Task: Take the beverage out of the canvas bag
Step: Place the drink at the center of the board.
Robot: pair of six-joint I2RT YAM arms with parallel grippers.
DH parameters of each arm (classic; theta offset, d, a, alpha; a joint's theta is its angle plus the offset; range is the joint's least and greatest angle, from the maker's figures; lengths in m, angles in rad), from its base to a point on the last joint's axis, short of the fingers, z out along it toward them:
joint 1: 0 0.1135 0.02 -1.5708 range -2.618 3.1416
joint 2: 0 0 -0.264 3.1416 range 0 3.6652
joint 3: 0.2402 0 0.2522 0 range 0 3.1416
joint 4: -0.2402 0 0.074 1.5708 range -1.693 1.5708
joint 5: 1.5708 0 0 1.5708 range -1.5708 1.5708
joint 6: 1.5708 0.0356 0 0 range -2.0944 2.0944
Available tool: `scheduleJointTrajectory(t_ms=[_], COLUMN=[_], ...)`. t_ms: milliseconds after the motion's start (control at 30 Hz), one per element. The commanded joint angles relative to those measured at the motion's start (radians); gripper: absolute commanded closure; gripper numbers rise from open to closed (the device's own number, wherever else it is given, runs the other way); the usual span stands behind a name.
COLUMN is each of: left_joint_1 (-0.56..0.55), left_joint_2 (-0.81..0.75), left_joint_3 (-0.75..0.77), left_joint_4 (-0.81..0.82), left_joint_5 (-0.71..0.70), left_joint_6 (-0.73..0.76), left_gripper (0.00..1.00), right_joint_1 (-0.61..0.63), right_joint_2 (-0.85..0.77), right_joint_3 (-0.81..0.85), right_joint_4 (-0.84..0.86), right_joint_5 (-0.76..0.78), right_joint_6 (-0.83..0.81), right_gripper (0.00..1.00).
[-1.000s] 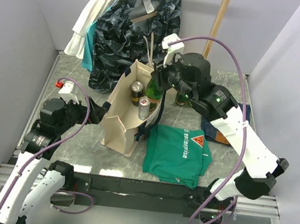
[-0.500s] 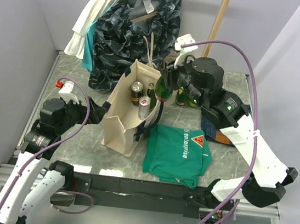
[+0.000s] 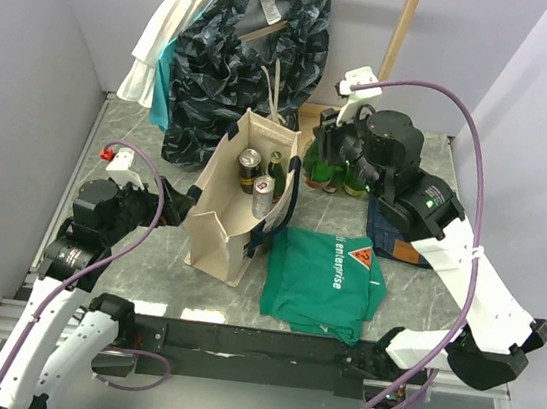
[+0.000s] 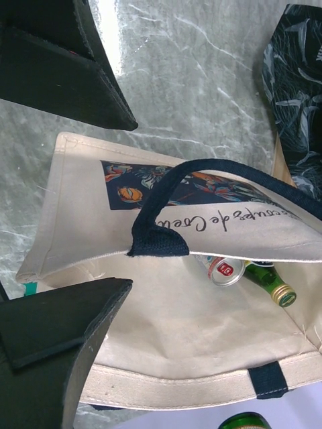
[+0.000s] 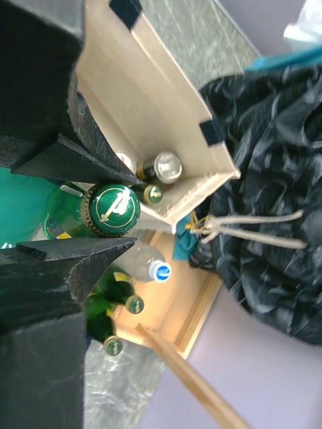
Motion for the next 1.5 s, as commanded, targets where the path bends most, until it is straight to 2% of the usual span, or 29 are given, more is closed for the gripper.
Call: scheduleJointTrajectory(t_ms=[0,200,733,1467], left_joint_1=[-0.001,-0.001,-0.001,-0.001], left_joint_2=[-0.003,0.002,0.009,-0.023], left_joint_3=[0.014,0.019,0.024,0.014], left_joint_4=[0.026,0.02,0.059,0.063], left_joint_5=[-0.026,-0.035,-0.061,-0.092], left_joint_6=[-0.003,-0.006,-0.004,0.0], left_gripper=[0.03,0.04,0.04,0.04], right_joint_1=[-0.059,-0.151,-0.263,-0.291], right_joint_2=[-0.073,-0.09,-0.072,-0.001], right_joint_3=[-0.007,-0.076,-0.256,-0.437], right_joint_4=[0.196,0.214,0.28,0.459], right_joint_5=[0.007,-0.061,-0.108,-0.113], right_joint_6=[0.017,0.068,0.138,0.169], right_gripper=[1.0,1.0,1.0,1.0])
